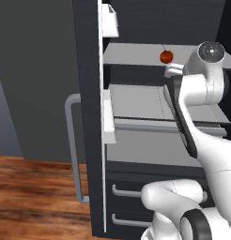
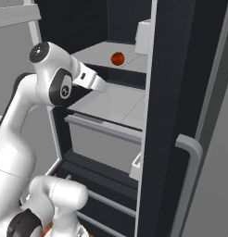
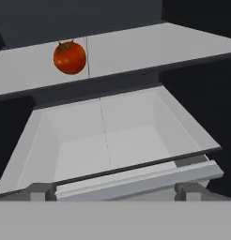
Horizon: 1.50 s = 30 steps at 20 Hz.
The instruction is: Place the cold items (tomato and lemon wedge) from the fridge in one tupperware on the dining counter. Place the warm items (hot dog and kebab skewer) in the stove area in another tupperware.
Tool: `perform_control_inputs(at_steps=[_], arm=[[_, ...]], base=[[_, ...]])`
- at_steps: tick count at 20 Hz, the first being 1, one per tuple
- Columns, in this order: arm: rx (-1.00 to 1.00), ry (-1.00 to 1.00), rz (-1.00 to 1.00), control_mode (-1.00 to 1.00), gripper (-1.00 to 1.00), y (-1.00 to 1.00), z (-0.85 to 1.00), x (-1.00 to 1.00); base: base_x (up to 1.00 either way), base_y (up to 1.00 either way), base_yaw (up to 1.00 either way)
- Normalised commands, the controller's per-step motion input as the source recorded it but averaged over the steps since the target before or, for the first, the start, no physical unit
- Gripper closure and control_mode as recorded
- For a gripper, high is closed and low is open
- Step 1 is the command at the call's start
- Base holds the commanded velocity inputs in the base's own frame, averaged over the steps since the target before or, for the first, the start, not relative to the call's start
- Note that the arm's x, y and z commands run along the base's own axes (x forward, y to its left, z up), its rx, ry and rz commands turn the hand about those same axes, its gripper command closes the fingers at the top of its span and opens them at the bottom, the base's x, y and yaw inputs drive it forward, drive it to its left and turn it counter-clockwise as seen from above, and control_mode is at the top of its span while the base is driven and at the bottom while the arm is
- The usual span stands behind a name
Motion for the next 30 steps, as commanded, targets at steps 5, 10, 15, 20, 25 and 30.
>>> perform_control_inputs(at_steps=[5,10,15,20,25,30], arm=[[0.01,0.02,0.05,-1.0,-1.0,-0.02,0.75,0.31],[0.0,0.05,0.0,-1.0,-1.0,0.0,0.81,0.3],[-0.01,0.0,0.0,-1.0,-1.0,0.0,-0.11,0.47],[-0.05,-0.09,0.0,-1.0,-1.0,0.0,-0.71,0.52],[0.0,-0.04,0.0,-1.0,-1.0,-0.06,-0.4,0.57],[0.03,0.0,0.0,-1.0,-1.0,-0.22,0.0,0.6]], base=[[0.0,0.0,0.0],[0.0,0.0,0.0],[0.0,0.0,0.0],[0.0,0.0,0.0],[0.0,0.0,0.0],[0.0,0.0,0.0]])
